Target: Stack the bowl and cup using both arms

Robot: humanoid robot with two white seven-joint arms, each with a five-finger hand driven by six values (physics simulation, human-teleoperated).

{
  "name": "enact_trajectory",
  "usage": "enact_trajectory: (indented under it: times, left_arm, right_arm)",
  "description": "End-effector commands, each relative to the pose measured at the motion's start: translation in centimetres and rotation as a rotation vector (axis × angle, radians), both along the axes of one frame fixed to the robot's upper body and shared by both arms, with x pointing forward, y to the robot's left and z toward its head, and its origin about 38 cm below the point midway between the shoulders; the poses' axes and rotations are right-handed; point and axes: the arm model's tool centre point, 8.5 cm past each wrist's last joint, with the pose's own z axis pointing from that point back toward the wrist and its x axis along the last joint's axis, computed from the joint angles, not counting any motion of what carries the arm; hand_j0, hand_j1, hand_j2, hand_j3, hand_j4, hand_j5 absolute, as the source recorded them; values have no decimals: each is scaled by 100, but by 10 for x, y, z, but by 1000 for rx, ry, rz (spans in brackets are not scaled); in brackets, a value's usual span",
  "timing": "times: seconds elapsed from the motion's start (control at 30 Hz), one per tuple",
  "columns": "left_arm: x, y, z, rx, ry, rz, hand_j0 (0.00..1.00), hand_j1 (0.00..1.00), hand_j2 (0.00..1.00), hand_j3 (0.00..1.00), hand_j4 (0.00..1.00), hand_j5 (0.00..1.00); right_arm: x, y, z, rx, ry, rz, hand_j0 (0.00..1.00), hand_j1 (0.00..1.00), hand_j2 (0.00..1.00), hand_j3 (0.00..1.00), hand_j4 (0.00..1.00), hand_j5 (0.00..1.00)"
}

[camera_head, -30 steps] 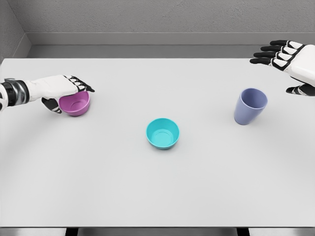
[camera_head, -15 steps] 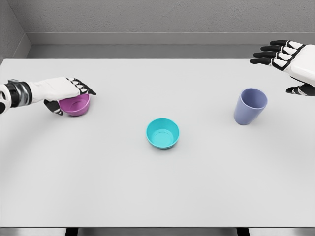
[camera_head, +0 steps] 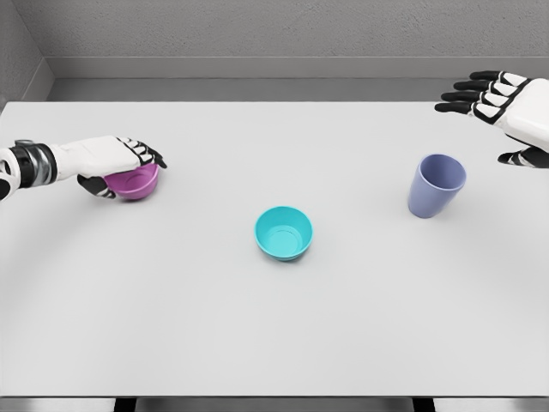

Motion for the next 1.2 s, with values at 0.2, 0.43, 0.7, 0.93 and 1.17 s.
enact_trajectory:
  times: [0.2, 0.43, 0.7, 0.93, 1.17]
  left_arm:
    - [0, 1, 3, -34, -6, 8, 63, 63, 63, 63, 63, 63]
    - [0, -1, 8, -64, -15, 6, 58, 58, 58, 58, 58, 58]
    - [-3, -17, 20, -96, -45, -43, 55, 55, 55, 55, 55, 55]
    - [-7, -38, 24, -128, -58, -98, 53, 53, 53, 53, 53, 53]
    - [-20, -79, 40, -158, -106, -219, 53, 53, 53, 53, 53, 53]
  right_arm:
    - [0, -1, 1, 5, 1, -3, 100, 100, 100, 100, 100, 100]
    - [0, 0, 1, 5, 1, 1, 100, 100, 100, 100, 100, 100]
    - [0, 0, 1, 6, 0, 1, 100, 100, 100, 100, 100, 100]
    - [0, -1, 1, 5, 1, -1, 100, 100, 100, 100, 100, 100]
    - [0, -1, 1, 4, 2, -1, 100, 100, 100, 100, 100, 100]
